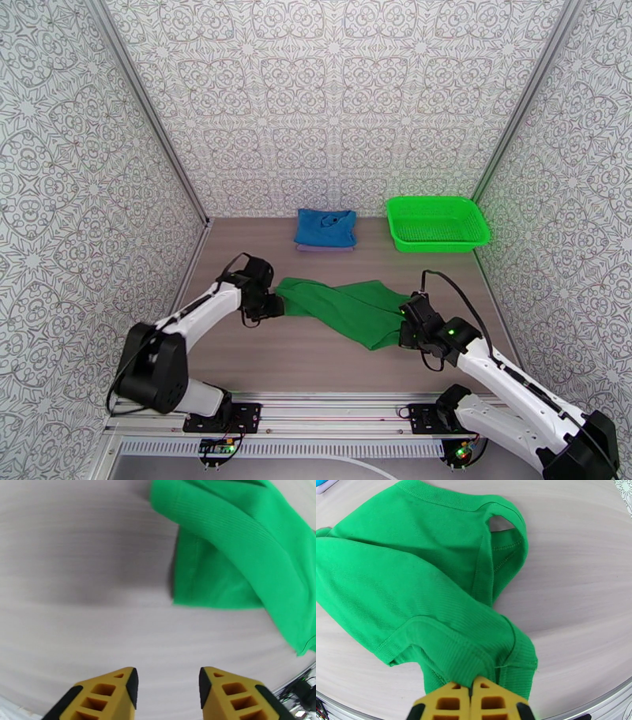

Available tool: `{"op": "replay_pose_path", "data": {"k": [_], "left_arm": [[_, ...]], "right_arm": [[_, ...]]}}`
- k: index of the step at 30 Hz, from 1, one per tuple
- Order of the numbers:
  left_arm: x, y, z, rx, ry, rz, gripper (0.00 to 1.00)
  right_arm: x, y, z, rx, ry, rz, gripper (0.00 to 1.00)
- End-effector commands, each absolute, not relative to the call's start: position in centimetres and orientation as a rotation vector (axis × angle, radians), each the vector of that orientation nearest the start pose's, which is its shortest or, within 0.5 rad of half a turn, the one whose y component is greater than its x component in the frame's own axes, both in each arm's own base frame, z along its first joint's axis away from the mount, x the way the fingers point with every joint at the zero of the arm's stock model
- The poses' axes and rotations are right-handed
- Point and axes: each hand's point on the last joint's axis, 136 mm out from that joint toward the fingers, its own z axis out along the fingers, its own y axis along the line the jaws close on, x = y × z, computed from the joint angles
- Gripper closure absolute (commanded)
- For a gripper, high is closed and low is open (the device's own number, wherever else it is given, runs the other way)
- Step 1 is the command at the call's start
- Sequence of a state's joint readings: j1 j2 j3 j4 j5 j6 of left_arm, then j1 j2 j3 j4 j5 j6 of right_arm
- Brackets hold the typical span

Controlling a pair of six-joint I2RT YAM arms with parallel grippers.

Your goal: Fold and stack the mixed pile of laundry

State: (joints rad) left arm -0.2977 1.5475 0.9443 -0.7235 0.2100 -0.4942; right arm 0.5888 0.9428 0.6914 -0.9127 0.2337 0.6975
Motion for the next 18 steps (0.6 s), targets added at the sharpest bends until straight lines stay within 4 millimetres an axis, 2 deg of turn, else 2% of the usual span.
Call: {"op": "replay_pose_path", "data": {"k": [1, 7, 8, 9, 10, 11, 14, 18], "left_arm": [[31.5, -14.9, 4.8, -0.285, 2.864, -0.586, 0.50], [33.4, -15.7, 2.1, -0.280, 2.900, -0.572, 0.52], [33.5, -15.9, 1.6, -0.280, 2.911, -0.576, 0.64], [33.5, -15.9, 1.2, -0.280, 2.922, -0.572, 0.86], [33.5, -16.0, 1.2, -0.279, 2.931, -0.566, 1.00], [33.4, -16.0, 1.5, -0.274, 2.933, -0.550, 1.00], [33.3, -15.1, 4.2, -0.236, 2.908, -0.420, 1.00], [32.2, -14.1, 10.2, -0.125, 2.905, -0.255, 1.00]], "right_arm": [[19.7, 8.6, 9.7, 0.200, 2.682, 0.092, 1.00], [19.4, 8.6, 9.6, 0.210, 2.686, 0.105, 1.00], [19.4, 8.6, 9.6, 0.213, 2.684, 0.108, 1.00], [19.4, 8.6, 9.6, 0.213, 2.684, 0.107, 1.00], [19.4, 8.6, 9.7, 0.213, 2.684, 0.109, 1.00], [19.4, 8.6, 9.8, 0.215, 2.681, 0.110, 1.00], [19.4, 8.6, 9.9, 0.215, 2.676, 0.116, 1.00], [19.5, 8.7, 9.8, 0.203, 2.681, 0.116, 1.00]]}}
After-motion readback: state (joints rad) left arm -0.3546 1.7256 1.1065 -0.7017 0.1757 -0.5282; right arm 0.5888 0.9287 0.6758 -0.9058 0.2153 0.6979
